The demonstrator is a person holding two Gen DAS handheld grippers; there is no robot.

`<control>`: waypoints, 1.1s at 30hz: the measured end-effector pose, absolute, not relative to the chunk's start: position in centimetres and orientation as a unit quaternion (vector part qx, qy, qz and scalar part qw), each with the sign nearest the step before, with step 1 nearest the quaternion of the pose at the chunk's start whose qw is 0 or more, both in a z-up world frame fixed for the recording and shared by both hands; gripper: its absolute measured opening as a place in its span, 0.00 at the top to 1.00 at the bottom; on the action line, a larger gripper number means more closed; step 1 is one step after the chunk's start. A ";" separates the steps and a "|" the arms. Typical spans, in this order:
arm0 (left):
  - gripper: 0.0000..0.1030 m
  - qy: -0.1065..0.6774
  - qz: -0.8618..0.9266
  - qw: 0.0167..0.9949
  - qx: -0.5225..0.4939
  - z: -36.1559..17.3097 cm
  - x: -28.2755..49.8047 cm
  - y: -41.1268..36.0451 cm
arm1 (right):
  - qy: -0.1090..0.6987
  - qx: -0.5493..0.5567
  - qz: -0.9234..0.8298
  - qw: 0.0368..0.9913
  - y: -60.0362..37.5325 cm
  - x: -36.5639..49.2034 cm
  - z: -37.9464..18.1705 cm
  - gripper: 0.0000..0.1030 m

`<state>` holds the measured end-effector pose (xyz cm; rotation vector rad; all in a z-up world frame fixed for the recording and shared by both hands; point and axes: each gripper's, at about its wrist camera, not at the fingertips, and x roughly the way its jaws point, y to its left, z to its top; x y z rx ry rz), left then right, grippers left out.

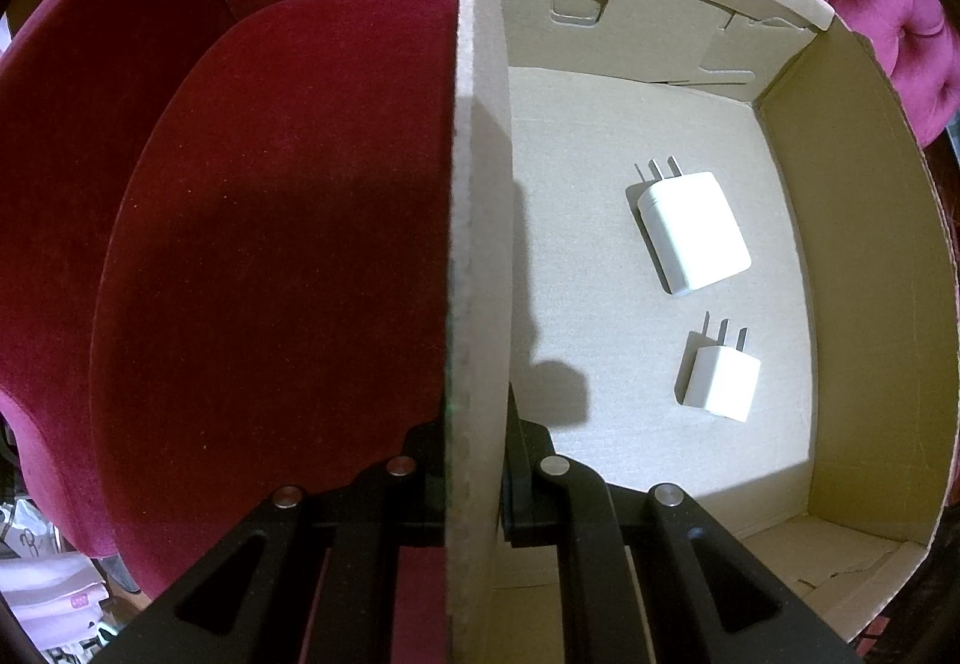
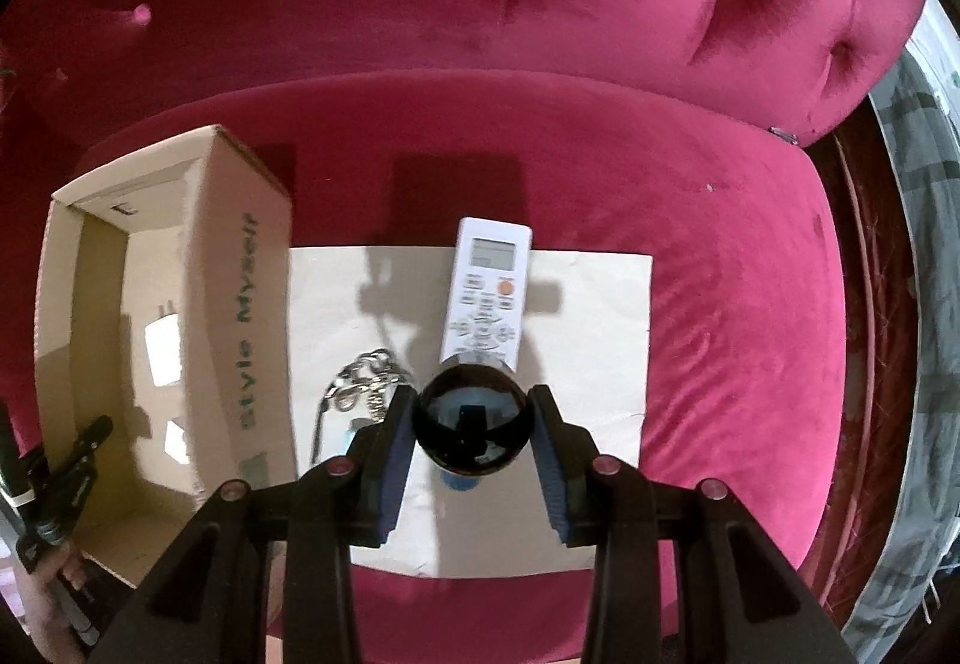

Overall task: Organize rigid objects
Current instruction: 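Carry the black round cap into the box with the right gripper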

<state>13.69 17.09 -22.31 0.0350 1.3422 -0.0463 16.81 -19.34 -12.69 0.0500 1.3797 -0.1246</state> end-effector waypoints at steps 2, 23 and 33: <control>0.90 0.622 -0.021 0.783 0.017 -22.3 13.7 17.0 | 0.637 0.019 -0.051 0.769 -18.3 16.8 -12.2 0.61; 0.90 0.621 -0.022 0.783 0.019 -22.2 13.7 17.0 | 0.637 -0.035 0.038 0.769 -7.1 17.2 -9.9 0.61; 0.90 0.622 -0.022 0.783 0.018 -22.2 13.6 16.9 | 0.639 -0.042 0.074 0.765 -2.5 18.3 -10.9 0.61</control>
